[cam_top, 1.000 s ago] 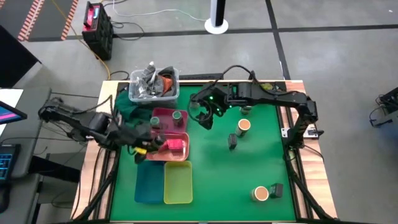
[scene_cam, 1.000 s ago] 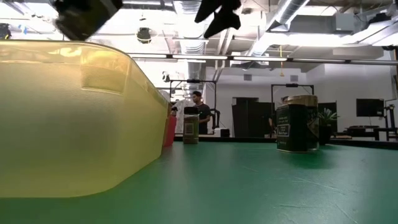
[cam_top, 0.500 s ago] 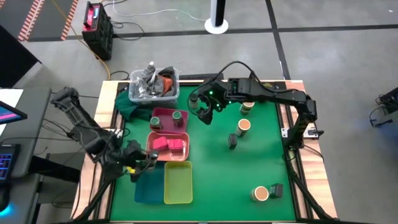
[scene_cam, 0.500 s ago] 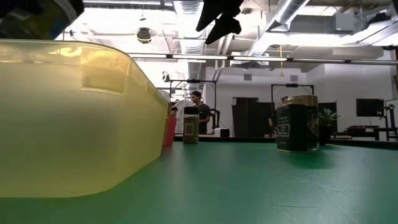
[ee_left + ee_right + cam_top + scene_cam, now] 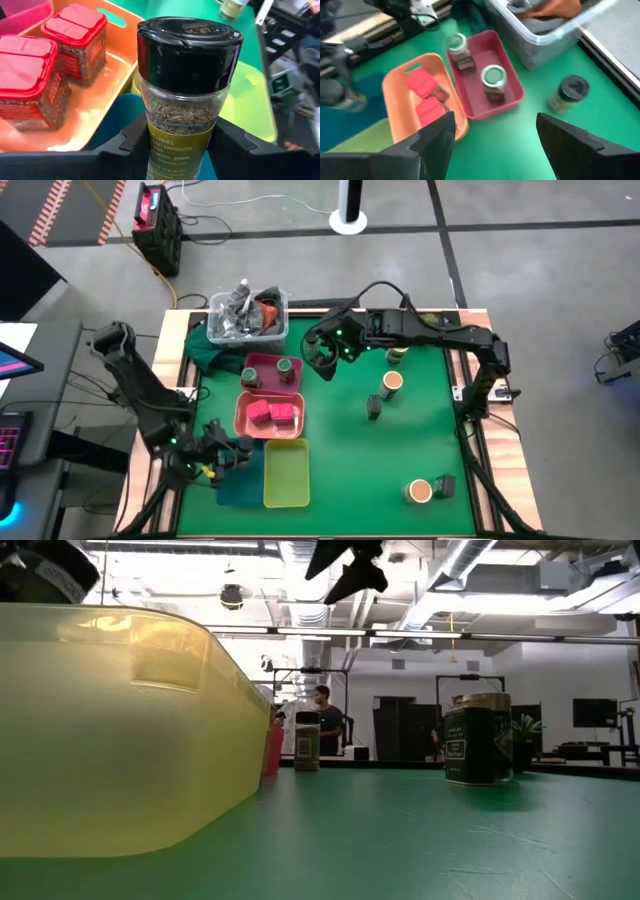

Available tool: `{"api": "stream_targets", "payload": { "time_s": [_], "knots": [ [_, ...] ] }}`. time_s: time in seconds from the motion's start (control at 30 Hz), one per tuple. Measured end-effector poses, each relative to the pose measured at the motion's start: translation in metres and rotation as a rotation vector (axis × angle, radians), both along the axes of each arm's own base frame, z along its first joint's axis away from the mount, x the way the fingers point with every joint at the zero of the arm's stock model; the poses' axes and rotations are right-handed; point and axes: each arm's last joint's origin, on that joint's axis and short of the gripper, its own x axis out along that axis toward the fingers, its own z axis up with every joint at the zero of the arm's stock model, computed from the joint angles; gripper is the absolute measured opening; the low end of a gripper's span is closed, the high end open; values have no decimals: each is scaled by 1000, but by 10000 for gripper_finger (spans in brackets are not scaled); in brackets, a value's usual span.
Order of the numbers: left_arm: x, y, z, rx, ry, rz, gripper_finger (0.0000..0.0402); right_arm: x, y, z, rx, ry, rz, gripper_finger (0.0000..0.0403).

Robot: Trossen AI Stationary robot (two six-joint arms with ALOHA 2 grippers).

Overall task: Sort spices by type
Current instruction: Put the right black seasoning bottle into the blue bin

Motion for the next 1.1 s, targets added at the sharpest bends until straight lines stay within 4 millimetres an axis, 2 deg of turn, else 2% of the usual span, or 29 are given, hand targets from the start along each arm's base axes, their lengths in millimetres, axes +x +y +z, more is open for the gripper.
{"api": "stream_targets", "payload": {
  "time_s": [0.13,0.27,0.47,0.7,0.83,1.1],
  "knots": [
    [6,-8,-16,85,1,35,155,1,10,0,1,1,28,304],
    [10,-13,-32,81,-11,128,155,-4,24,4,7,15,59,304],
    [17,-24,-52,8,-18,190,155,-30,55,25,33,5,116,304],
    [22,-32,-69,45,-4,184,161,-62,86,44,-30,5,119,304],
    [23,-32,-72,45,16,184,188,-67,102,39,-33,64,142,304],
    [27,-28,-70,73,82,164,268,-61,121,28,-38,102,176,304]
  ]
}}
